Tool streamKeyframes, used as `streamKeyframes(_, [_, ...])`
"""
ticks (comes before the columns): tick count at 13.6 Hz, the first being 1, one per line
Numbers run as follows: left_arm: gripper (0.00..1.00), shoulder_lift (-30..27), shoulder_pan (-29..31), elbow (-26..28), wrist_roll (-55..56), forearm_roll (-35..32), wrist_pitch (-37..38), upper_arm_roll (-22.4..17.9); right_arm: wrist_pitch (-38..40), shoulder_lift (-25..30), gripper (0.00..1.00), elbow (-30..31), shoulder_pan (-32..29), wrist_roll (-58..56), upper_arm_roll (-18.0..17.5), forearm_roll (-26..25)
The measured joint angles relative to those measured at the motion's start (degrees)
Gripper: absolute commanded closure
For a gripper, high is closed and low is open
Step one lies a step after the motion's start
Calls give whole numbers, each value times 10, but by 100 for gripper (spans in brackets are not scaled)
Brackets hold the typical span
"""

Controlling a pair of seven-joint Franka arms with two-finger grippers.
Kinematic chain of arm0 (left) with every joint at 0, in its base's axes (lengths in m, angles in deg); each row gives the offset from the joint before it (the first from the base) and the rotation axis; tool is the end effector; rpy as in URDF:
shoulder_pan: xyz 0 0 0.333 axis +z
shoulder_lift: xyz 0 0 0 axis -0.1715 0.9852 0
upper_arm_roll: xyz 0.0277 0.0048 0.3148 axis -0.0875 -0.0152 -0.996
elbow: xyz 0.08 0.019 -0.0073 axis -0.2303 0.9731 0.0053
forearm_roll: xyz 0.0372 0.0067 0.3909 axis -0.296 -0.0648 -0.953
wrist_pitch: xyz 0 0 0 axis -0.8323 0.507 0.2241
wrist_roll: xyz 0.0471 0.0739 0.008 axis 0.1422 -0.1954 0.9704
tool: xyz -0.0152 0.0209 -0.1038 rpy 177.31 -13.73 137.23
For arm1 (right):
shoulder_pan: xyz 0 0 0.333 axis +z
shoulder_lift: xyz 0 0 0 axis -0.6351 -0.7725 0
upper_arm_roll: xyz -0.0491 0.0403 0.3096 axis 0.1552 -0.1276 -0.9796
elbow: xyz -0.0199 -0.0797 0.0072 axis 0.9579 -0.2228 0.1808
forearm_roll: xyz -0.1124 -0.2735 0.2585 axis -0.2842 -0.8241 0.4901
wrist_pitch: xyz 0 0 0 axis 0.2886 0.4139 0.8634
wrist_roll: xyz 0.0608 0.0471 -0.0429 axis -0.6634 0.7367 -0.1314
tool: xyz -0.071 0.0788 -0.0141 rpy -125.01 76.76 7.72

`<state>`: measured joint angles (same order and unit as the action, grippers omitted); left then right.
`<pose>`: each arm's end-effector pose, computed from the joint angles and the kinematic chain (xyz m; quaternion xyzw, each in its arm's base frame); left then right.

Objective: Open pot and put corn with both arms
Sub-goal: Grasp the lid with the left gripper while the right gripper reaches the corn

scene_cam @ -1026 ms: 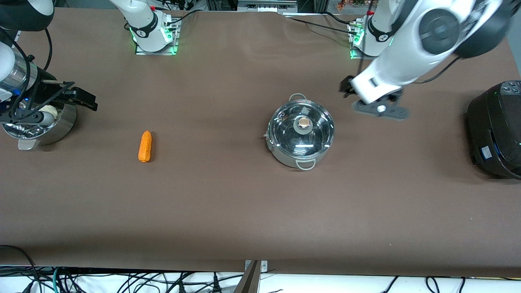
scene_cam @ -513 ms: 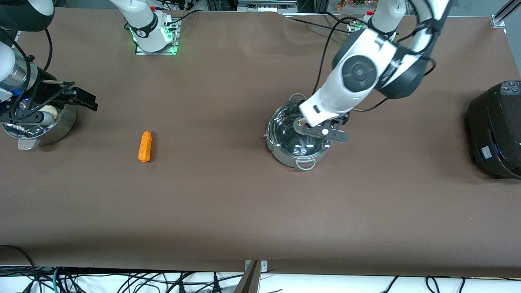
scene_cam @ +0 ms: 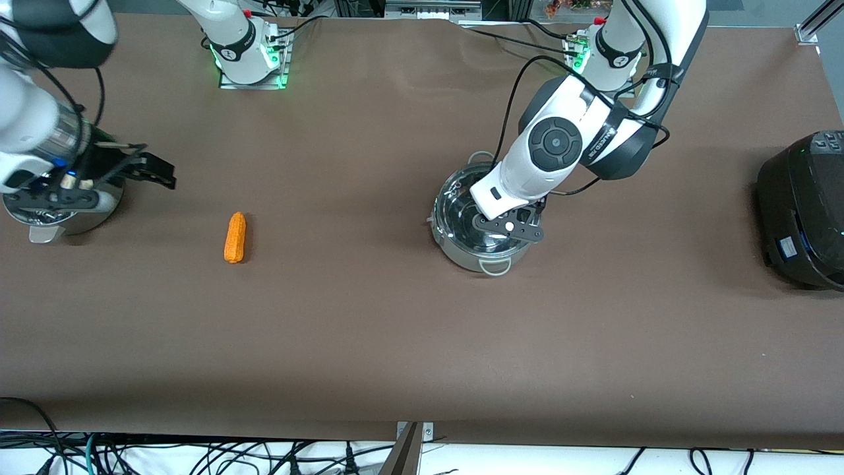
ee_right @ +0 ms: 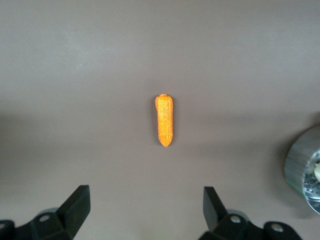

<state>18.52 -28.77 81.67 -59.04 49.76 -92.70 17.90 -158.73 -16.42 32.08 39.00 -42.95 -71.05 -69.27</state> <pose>0.5527 -0.3474 0.3732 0.9903 -0.0995 -0.0884 0.0400 0.5771 0.0647 0.5276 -0.9992 0.0032 0.0404 0.0076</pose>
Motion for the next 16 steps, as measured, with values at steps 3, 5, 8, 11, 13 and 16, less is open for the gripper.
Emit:
streamKeyframes(3, [0, 0, -2, 15, 0, -5, -12, 1, -72, 1, 0, 60, 1, 0, -12, 0])
streamKeyframes(5, [0, 0, -7, 25, 0, -6, -19, 1, -117, 1, 0, 100, 1, 0, -14, 0])
streamKeyframes(8, [2, 0, -15, 41, 0, -6, -35, 1, -204, -1, 0, 167, 0, 0, -14, 0])
streamKeyframes(11, [23, -1, -16, 47, 0, -6, -38, 1, -297, -16, 0, 237, 0, 1, -13, 0])
streamKeyframes(13, [45, -1, -16, 48, 0, -6, -39, 1, -350, -39, 0, 266, -1, 1, -11, 0])
streamKeyframes(16, [68, -1, -17, 48, 0, -15, -41, 2, -404, -77, 0, 283, -2, 1, -2, 0])
